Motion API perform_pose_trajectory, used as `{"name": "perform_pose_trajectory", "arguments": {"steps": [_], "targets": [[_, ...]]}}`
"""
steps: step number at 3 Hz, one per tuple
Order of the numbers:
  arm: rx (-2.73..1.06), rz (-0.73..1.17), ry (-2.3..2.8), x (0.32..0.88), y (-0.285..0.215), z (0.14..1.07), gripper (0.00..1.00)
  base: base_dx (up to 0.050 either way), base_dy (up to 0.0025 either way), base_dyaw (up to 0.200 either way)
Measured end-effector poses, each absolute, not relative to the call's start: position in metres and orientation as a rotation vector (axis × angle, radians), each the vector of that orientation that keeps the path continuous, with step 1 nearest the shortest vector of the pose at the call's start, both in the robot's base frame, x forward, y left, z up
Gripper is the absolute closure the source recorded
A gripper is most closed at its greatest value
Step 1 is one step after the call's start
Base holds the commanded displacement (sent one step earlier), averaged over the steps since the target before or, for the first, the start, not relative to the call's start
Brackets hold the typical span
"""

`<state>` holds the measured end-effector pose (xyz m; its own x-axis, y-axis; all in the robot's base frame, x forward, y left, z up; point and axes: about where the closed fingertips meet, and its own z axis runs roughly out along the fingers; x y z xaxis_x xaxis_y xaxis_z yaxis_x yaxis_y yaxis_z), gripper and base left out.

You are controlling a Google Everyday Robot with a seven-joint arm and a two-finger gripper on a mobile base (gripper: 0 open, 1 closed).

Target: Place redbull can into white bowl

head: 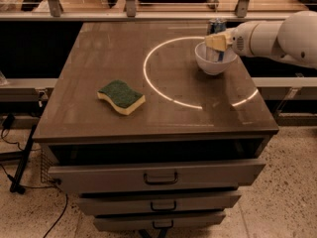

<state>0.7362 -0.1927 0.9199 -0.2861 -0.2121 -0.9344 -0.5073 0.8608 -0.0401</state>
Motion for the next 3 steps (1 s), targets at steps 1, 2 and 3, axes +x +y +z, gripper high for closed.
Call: {"name": "perform_pose_trajectory", "arguments": {"steps": [1,2,3], "targets": [[-0.541,0.328,1.87,0.738,-0.189,0.918,0.0,0.0,0.0,0.0],[-0.509,0.306,1.824,0.735,-0.205,0.943,0.0,0.0,0.0,0.0],[-0.476,0.292,1.763,0.727,-0.222,0.97,0.0,0.0,0.0,0.0]]}}
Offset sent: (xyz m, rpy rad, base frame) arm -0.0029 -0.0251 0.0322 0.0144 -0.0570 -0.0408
